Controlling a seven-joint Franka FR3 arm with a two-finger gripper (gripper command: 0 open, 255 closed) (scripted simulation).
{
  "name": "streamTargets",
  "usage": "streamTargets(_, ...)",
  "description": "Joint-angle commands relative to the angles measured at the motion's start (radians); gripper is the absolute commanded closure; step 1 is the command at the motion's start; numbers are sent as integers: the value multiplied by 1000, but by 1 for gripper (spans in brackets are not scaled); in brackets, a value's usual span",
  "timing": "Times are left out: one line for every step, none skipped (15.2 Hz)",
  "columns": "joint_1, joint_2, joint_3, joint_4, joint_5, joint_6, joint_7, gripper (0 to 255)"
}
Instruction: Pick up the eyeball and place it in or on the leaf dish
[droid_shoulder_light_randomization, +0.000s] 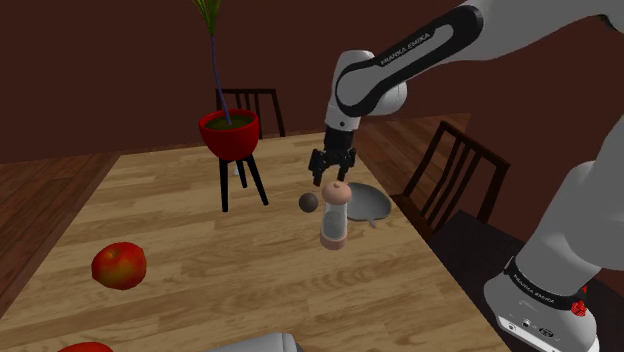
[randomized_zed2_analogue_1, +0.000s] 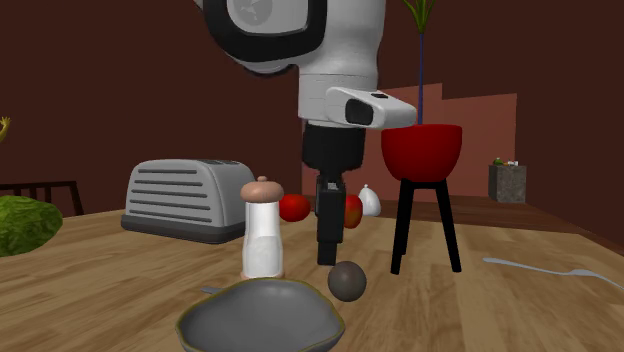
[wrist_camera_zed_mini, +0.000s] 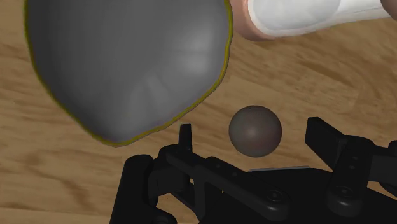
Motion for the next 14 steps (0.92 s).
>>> streamTargets(9,76,9,43,12,35,2,0)
streamTargets(15,112,14,67,16,49,6,0)
streamTargets(20,149,19,93,19,62,10,0)
streamTargets(21,153,20,96,20,63,10,0)
streamTargets(23,162,21,93,22,75,9,0)
streamTargets(25,171,23,90,24,87,8,0)
streamTargets(27,180,24,88,26,99,7,0)
streamTargets(29,189,26,86,28,111,5,0)
streamTargets(31,199,28,84,30,123,4,0)
streamTargets(33,208,29,82,32,134,3,0)
streamTargets(36,224,32,80,35,153,1,0)
streamTargets(36,223,32,80,35,153,1,0)
streamTargets(36,224,32,80,35,153,1,0)
streamTargets(36,224,32,80,35,153,1,0)
